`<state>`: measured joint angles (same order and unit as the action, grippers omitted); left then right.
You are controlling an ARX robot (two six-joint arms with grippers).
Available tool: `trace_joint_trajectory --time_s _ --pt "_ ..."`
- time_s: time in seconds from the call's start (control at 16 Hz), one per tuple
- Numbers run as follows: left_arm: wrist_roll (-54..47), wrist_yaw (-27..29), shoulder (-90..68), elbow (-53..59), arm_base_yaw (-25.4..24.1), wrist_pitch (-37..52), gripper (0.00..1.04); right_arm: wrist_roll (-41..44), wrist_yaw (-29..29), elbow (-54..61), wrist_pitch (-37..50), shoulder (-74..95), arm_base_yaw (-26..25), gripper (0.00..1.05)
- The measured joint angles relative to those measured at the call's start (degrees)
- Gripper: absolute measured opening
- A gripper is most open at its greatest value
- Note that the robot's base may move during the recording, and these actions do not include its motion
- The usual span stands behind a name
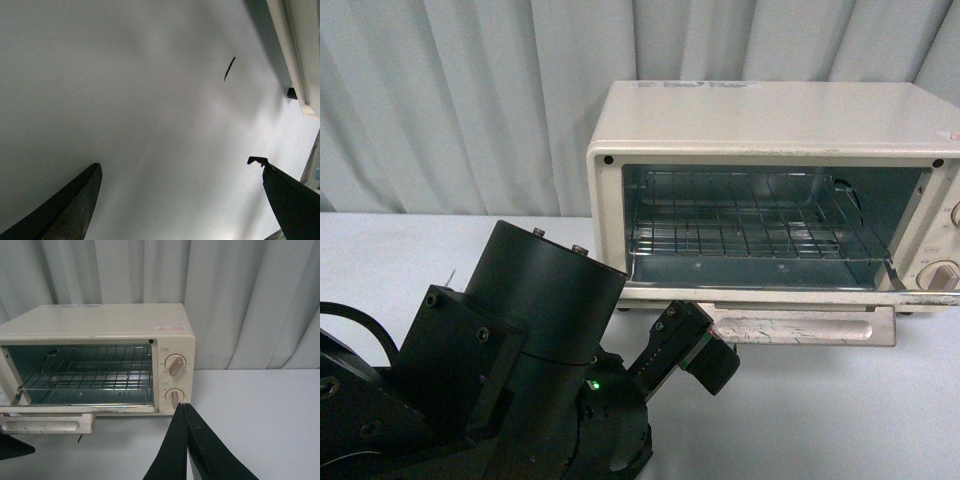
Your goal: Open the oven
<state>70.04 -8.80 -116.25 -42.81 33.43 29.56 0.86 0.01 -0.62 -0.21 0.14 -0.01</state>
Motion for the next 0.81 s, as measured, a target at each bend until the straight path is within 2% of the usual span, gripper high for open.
trace_joint_trajectory --time_s 0.19,0.25,0.69,0.81 --pt "0.0 0.0 0.0 0.0 0.0 0.0 0.98 0.0 0.0 0.0 0.0 0.0 0.0 0.03" --pt "0.0 0.0 0.0 0.0 0.0 0.0 0.98 0.0 0.0 0.0 0.0 0.0 0.0 0.09" --pt "0.0 0.0 0.0 0.0 0.0 0.0 0.98 0.0 0.0 0.0 0.0 0.0 0.0 0.70" --pt "0.0 0.0 0.0 0.0 0.0 0.0 0.98 0.0 0.0 0.0 0.0 0.0 0.0 0.92"
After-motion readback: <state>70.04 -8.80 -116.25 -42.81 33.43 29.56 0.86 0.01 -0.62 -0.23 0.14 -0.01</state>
